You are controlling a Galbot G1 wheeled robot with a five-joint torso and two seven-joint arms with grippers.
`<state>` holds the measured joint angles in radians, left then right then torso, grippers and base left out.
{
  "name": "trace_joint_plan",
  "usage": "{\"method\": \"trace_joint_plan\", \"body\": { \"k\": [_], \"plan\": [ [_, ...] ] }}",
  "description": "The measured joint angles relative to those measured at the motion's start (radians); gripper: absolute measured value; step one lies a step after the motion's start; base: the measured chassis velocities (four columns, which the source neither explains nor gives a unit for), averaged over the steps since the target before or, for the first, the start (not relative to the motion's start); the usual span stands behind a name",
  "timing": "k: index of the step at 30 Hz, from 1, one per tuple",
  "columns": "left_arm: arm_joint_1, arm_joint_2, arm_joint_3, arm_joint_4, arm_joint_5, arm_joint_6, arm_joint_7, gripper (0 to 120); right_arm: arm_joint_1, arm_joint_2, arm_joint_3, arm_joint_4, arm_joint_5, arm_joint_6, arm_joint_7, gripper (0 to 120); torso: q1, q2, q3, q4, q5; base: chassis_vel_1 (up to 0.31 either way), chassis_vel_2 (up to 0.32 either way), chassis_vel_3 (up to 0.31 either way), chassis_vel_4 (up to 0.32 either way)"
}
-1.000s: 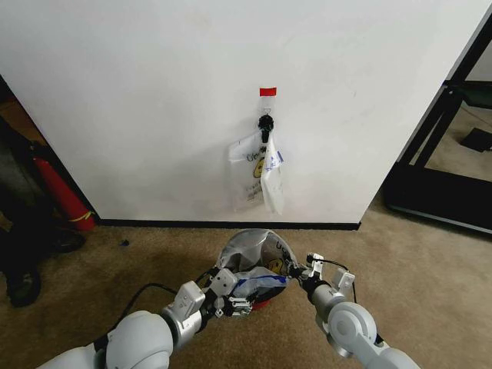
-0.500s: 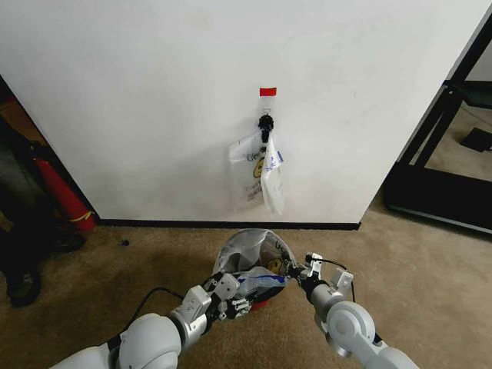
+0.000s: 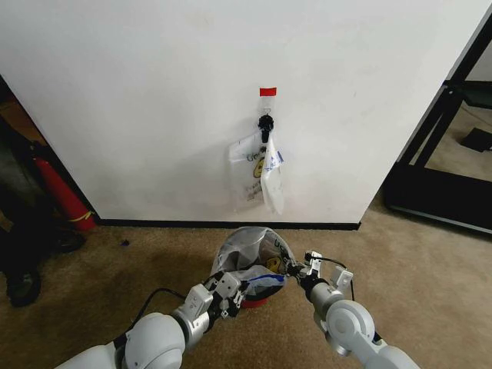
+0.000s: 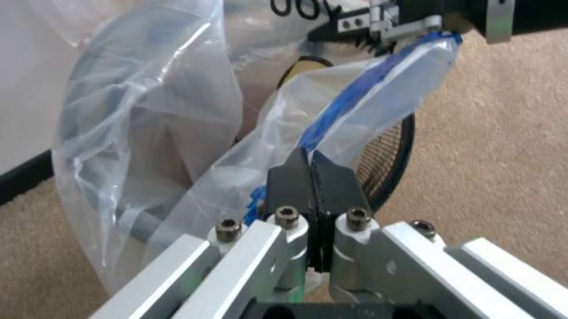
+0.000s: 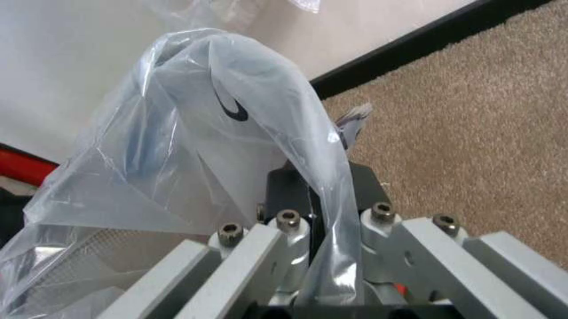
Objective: Pick up the garbage bag from the wall and place it over the trash bin.
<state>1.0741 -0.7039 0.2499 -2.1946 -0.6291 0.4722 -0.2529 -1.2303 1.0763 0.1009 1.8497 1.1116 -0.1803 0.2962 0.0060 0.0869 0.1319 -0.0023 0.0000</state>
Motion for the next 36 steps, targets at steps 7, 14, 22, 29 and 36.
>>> {"method": "trace_joint_plan", "body": {
  "k": [7, 14, 22, 29, 36],
  "plan": [
    [0.066, 0.018, -0.009, -0.052, 0.026, -0.04, -0.007, 0, -0.001, 0.019, -0.001, -0.007, 0.001, 0.0, 0.007, 1, 0.0, 0.0, 0.0, 0.0, 0.0, 0.0, 0.0, 0.0, 0.0],
    [0.125, 0.033, 0.073, -0.068, 0.131, -0.087, 0.011, 0, -0.033, 0.047, 0.027, -0.002, -0.003, 0.002, 0.022, 1, 0.0, 0.0, 0.0, -0.0004, 0.0001, 0.0, 0.0, 0.0, 0.0],
    [0.171, 0.012, 0.102, 0.032, 0.249, -0.139, 0.036, 0, -0.034, 0.051, 0.037, 0.024, 0.016, 0.003, 0.043, 1, 0.0, 0.0, 0.0, 0.0, 0.0, 0.0, 0.0, 0.0, 0.0],
    [0.164, -0.025, 0.127, 0.085, 0.276, -0.154, 0.036, 0, -0.04, 0.053, 0.039, 0.042, 0.035, 0.002, 0.053, 1, 0.0, 0.0, 0.0, 0.0001, 0.0001, 0.0, 0.0, 0.0, 0.0],
    [0.142, -0.088, 0.156, 0.184, 0.312, -0.17, 0.039, 0, -0.039, 0.052, 0.041, 0.063, 0.069, -0.007, 0.079, 1, 0.0, 0.0, 0.0, 0.0, 0.0, 0.0, 0.0, 0.0, 0.0]
  ]
}}
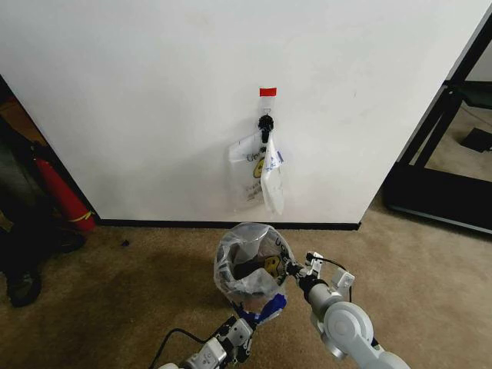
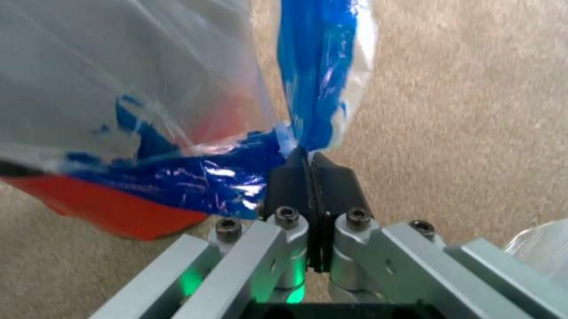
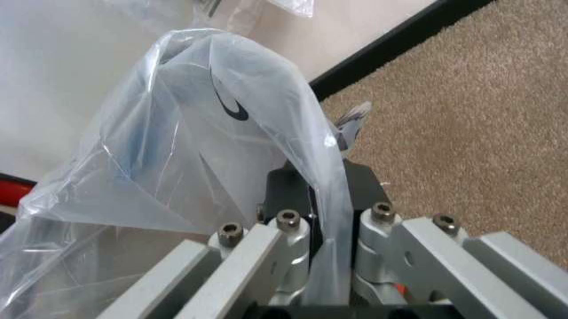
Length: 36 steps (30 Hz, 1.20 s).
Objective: Pick up the garbage bag from the wall and place it over the trash bin.
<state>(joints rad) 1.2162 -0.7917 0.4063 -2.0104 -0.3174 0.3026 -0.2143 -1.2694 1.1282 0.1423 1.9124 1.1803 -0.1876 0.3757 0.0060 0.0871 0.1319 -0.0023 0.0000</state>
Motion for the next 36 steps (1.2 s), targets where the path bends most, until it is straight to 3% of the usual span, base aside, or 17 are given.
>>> {"method": "trace_joint_plan", "body": {
  "k": [16, 23, 27, 32, 36],
  "plan": [
    [-0.009, -0.054, 0.001, 0.149, 0.011, -0.018, 0.005, 0, -0.016, -0.011, 0.0, 0.046, 0.027, -0.011, 0.014, 1, 0.0, 0.0, 0.0, 0.0, 0.0001, 0.0, 0.0, 0.0, 0.0],
    [0.002, -0.061, -0.001, 0.161, 0.005, -0.018, 0.003, 0, -0.026, -0.011, 0.001, 0.048, 0.028, -0.011, 0.013, 1, 0.0, 0.0, 0.0, 0.0, 0.0, 0.0, 0.0, 0.0, 0.0],
    [0.02, -0.042, -0.011, 0.106, -0.013, -0.012, 0.001, 0, -0.023, -0.011, 0.003, 0.034, 0.02, -0.009, 0.008, 1, 0.0, 0.0, 0.0, 0.0, -0.0001, 0.0, 0.0, 0.0, 0.0],
    [0.049, 0.03, -0.051, -0.007, -0.032, -0.01, 0.001, 22, -0.006, -0.008, 0.002, 0.014, -0.007, 0.0, -0.002, 1, 0.0, 0.0, 0.0, 0.0, 0.0, 0.0, 0.0, 0.0, 0.0],
    [0.075, 0.058, -0.083, -0.063, -0.028, -0.023, -0.028, 34, 0.013, -0.001, 0.0, -0.011, -0.011, 0.005, -0.002, 1, 0.0, 0.0, 0.0, 0.0, -0.0002, 0.0, 0.0, 0.0, 0.0]
  ]
}}
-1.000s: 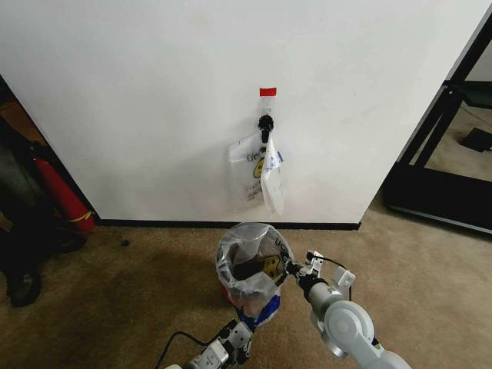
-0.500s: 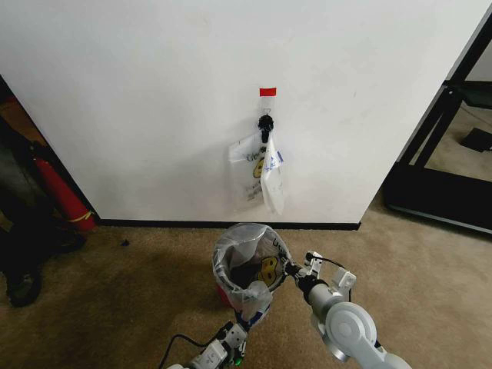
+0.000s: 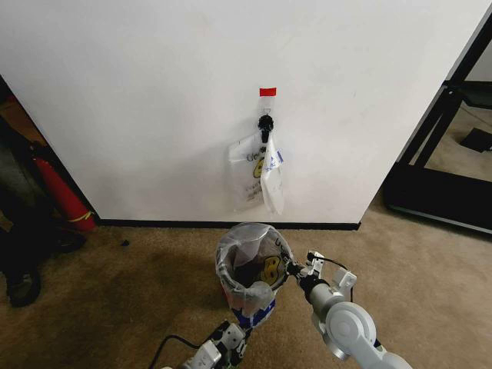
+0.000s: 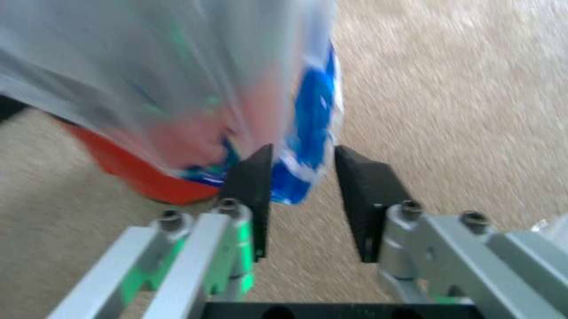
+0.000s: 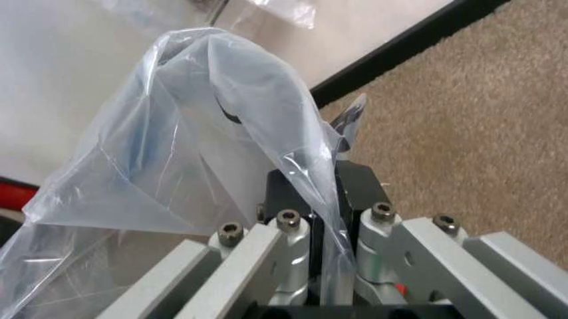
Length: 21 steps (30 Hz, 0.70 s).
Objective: Pick up the garbage bag from the wall and place it over the trash bin.
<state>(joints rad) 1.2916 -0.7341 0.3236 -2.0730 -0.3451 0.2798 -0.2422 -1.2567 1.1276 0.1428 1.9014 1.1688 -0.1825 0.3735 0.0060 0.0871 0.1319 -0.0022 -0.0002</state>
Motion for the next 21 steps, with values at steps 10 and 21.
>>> {"method": "trace_joint_plan", "body": {
  "k": [10, 21],
  "plan": [
    [0.021, 0.092, -0.214, -0.226, -0.165, 0.013, -0.068, 72, 0.024, -0.001, -0.012, -0.05, -0.046, 0.015, -0.015, 1, 0.0, 0.0, 0.0, -0.0003, 0.0, 0.0, 0.0, 0.0, 0.0],
    [-0.39, 0.107, -0.051, -0.289, -0.621, 0.368, -0.278, 51, 0.035, -0.002, -0.035, -0.046, -0.086, 0.023, -0.018, 1, 0.0, 0.0, 0.0, -0.0003, 0.0002, 0.0, 0.0, 0.0, 0.0]
  ]
}}
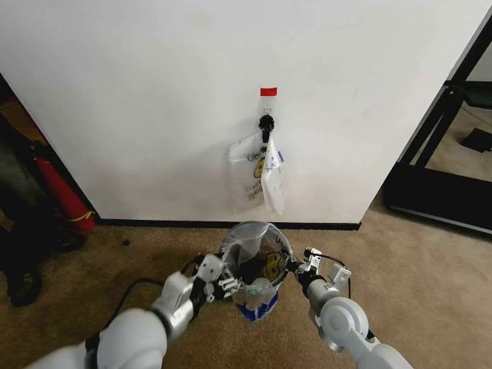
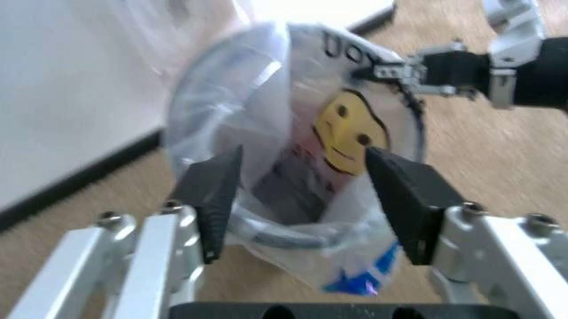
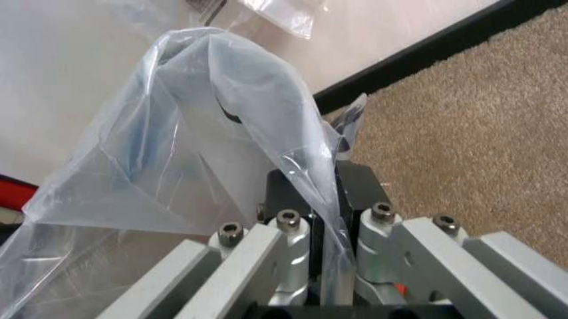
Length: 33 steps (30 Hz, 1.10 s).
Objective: Pick up the garbage bag from the wall and place it over the trash bin.
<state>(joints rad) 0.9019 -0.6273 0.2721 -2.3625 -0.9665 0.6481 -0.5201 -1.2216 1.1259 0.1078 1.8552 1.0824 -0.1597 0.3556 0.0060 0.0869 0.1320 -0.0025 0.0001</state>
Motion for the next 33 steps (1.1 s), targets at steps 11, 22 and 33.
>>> {"method": "trace_joint_plan", "body": {
  "k": [11, 22, 33],
  "plan": [
    [-0.42, -0.183, 0.3, 0.223, -0.339, 0.072, -0.189, 9, -0.008, 0.058, 0.005, -0.062, 0.001, 0.009, -0.013, 1, 0.0, 0.0, 0.0, 0.0001, -0.0001, 0.0, 0.0, 0.0, 0.0],
    [-0.549, -0.364, 0.442, 0.494, -0.451, 0.093, -0.333, 0, 0.005, 0.071, -0.005, -0.078, -0.002, 0.012, -0.02, 1, 0.0, 0.0, 0.0, 0.0002, 0.0002, 0.0, 0.0, 0.0, 0.0],
    [-0.551, -0.481, 0.53, 0.736, -0.412, 0.09, -0.319, 0, 0.005, 0.063, -0.006, -0.068, 0.01, 0.012, -0.022, 1, 0.0, 0.0, 0.0, 0.0004, 0.0002, 0.0, 0.0, 0.0, 0.0]
  ]
}}
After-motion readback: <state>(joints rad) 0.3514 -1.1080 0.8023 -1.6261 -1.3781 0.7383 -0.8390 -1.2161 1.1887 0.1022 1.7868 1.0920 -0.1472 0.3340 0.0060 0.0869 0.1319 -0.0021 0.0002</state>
